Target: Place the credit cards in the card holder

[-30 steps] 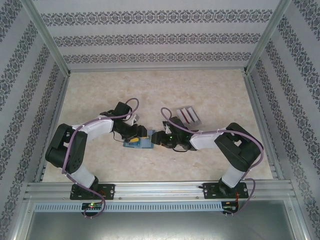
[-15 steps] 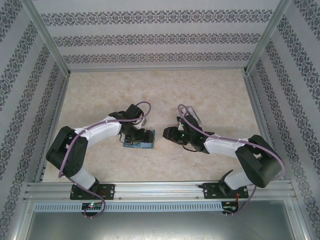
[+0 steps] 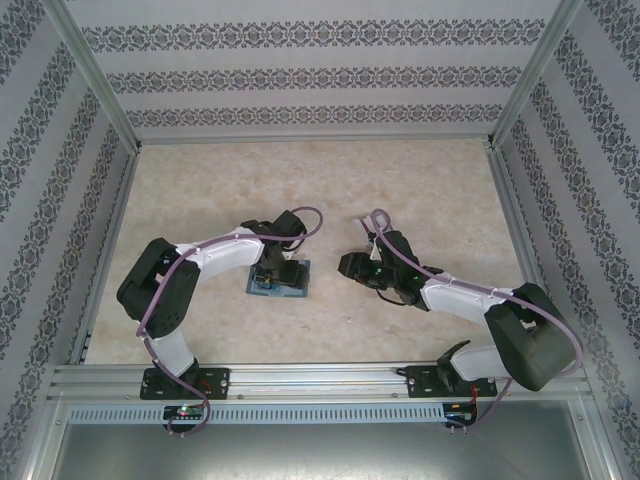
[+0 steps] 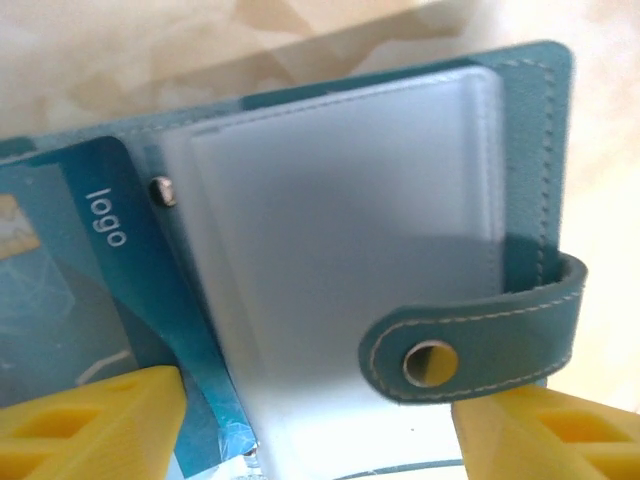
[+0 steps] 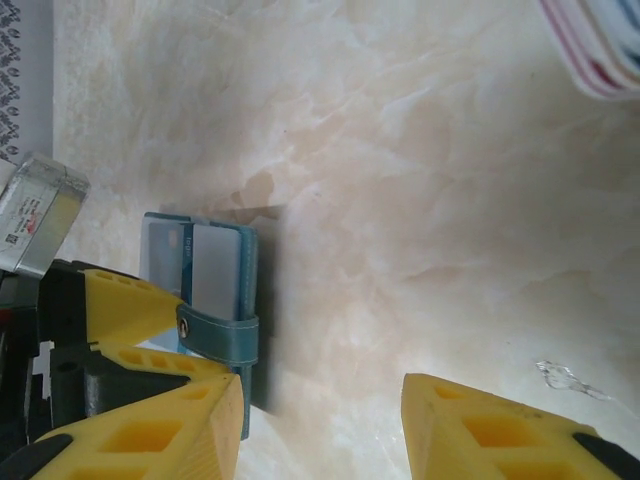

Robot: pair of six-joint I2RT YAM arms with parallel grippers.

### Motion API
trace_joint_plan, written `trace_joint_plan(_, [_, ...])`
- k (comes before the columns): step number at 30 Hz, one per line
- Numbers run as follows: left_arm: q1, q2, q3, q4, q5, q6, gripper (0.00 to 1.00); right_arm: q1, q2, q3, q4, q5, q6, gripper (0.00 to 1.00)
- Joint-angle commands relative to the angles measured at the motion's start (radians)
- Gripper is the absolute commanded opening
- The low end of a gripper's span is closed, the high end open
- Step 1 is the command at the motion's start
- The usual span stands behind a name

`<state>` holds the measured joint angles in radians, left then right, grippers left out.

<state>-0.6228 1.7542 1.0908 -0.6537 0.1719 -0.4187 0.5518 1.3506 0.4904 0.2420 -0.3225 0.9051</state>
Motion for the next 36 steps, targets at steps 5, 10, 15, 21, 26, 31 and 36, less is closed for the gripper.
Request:
trace_joint_plan(5, [-0.008,0.019,0.008,-0.074,-0.075,0.03,0.52,-0.022,-0.025,-0.025,-0.017,-0.013,-0.036,0.47])
trace_joint_plan(10, [-0.008,0.034,0.003,-0.052,-0.022,0.027,0.69,-0.03,-0.024,-0.027,-0.016,-0.021,-0.039,0.48])
trace_joint_plan(15, [-0.018,-0.011,-0.007,-0.018,0.034,0.018,0.79,-0.032,-0.025,-0.028,-0.019,-0.022,-0.045,0.48])
trace_joint_plan(21, [-0.041,0.033,0.025,-0.072,-0.073,0.03,0.69,-0.033,-0.019,-0.031,-0.014,-0.02,-0.05,0.48])
trace_joint_plan(26, [-0.076,0.066,0.042,-0.087,-0.106,0.024,0.75,-0.035,-0.018,-0.037,-0.014,-0.018,-0.057,0.5])
trace_joint_plan(31, [-0.101,0.045,0.079,-0.133,-0.163,-0.001,0.79,-0.038,-0.016,-0.043,-0.009,-0.019,-0.059,0.51])
trace_joint_plan(36, [-0.101,-0.021,0.104,-0.173,-0.18,-0.032,0.79,-0.043,-0.03,-0.051,-0.017,-0.02,-0.07,0.5])
